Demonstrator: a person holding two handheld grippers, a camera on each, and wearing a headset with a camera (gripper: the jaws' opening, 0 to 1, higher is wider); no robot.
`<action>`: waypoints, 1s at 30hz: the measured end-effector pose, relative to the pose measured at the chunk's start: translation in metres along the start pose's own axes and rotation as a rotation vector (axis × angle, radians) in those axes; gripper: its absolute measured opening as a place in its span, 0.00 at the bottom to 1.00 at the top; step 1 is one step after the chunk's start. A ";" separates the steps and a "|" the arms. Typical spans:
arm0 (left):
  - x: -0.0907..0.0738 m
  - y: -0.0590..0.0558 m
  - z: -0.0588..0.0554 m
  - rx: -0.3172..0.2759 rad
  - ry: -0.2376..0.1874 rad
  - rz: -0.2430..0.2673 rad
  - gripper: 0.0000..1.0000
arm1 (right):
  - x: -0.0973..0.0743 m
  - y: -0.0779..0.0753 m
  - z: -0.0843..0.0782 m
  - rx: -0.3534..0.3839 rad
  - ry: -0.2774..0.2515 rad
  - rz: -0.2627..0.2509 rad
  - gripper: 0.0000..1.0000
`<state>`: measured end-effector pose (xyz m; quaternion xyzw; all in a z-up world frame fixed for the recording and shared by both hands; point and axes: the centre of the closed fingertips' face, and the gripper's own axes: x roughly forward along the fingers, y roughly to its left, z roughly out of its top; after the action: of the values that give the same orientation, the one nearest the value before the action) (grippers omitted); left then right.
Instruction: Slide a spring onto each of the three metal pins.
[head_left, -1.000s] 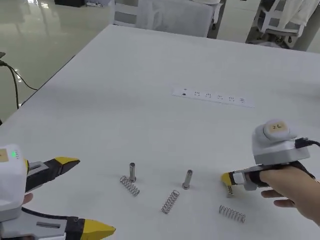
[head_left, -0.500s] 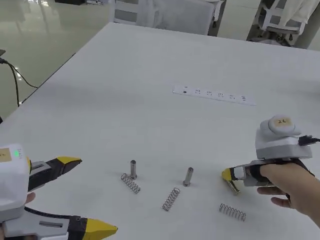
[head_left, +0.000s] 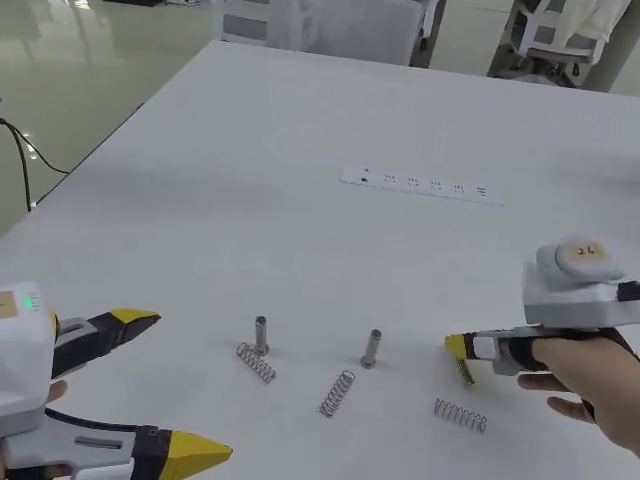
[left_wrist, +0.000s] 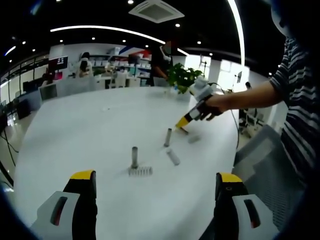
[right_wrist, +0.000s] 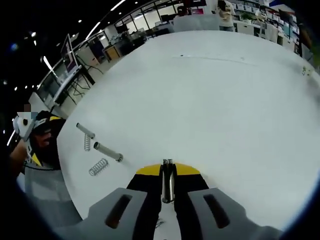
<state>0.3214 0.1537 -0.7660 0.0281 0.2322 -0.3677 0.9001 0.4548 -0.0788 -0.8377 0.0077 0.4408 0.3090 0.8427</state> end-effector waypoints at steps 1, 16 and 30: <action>0.000 0.000 0.000 0.001 0.000 0.001 0.96 | -0.002 0.000 0.001 0.000 -0.010 0.001 0.05; 0.004 0.000 0.005 0.008 0.002 0.002 0.97 | -0.010 0.000 0.010 -0.027 -0.106 0.005 0.05; 0.005 -0.002 0.005 0.007 0.008 -0.006 0.97 | -0.018 -0.001 0.013 -0.051 -0.169 -0.009 0.05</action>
<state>0.3250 0.1477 -0.7637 0.0318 0.2345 -0.3709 0.8980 0.4574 -0.0855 -0.8171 0.0106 0.3602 0.3146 0.8782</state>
